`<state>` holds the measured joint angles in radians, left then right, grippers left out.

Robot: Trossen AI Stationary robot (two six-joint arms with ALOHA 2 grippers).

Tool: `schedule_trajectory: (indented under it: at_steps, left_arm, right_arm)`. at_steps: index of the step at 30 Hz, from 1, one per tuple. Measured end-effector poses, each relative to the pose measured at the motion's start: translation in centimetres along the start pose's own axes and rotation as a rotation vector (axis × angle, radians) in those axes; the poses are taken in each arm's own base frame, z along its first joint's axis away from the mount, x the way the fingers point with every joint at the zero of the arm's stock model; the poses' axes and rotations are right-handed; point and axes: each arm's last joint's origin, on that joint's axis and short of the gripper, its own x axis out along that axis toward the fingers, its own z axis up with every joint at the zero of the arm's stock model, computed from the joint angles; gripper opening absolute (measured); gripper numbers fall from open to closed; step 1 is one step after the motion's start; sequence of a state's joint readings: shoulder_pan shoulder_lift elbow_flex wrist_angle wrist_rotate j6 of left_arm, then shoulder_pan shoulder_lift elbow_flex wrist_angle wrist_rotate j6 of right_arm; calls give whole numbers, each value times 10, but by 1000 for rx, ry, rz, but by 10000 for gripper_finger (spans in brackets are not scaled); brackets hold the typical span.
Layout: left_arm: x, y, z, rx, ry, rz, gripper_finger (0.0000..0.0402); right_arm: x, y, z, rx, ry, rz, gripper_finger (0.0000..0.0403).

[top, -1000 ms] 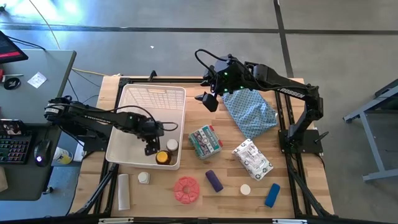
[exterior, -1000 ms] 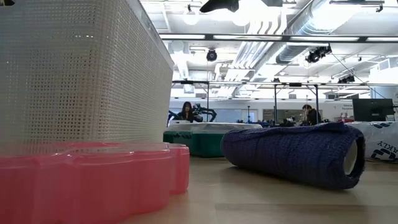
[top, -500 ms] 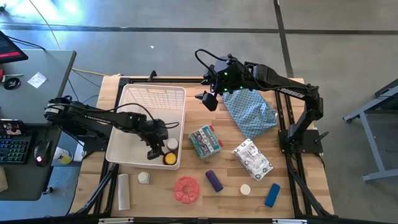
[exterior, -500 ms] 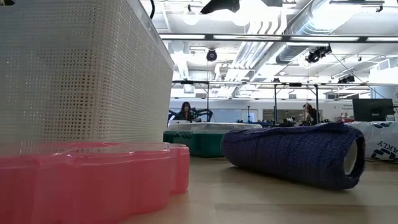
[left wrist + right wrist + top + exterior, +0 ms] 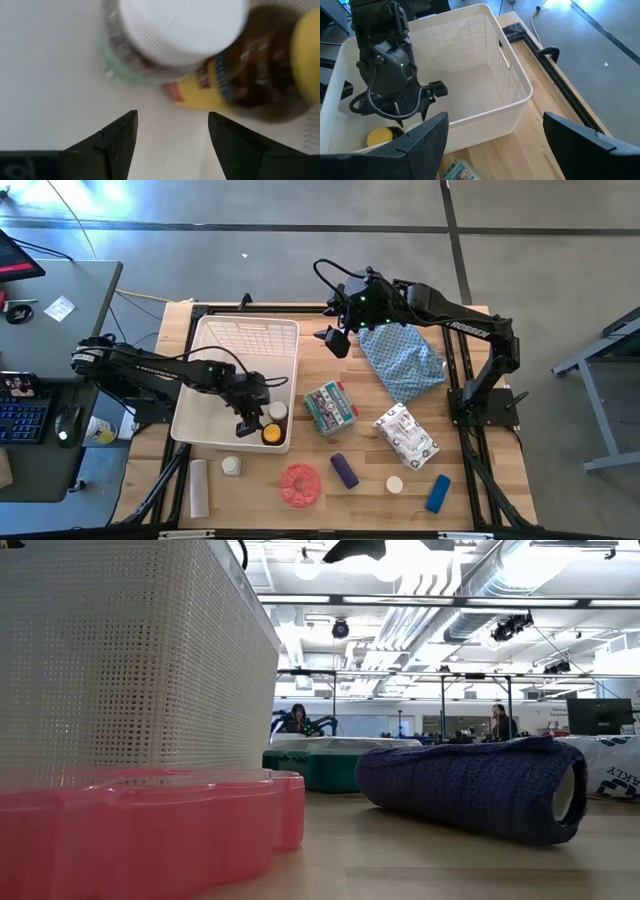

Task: Pick & place medical supplies in basket/bin
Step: Adjust the yellow medicine bottle in the bin, then put the blue first aid kit into the white bin

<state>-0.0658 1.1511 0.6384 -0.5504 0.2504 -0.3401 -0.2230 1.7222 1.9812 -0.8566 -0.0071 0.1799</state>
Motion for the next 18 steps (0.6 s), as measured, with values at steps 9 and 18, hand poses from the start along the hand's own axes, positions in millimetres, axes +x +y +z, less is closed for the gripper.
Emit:
schedule_trajectory:
  at_steps: [9, 18]
  left_arm:
    - [-1, 7, -10, -3, 75, 137, 275]
    - [-20, -2, 5, 25, 72, 179, 275]
  right_arm:
    - [-1, -4, -12, 55, 110, -91, 314]
    - [-2, -9, -29, 163, 279, -193, 313]
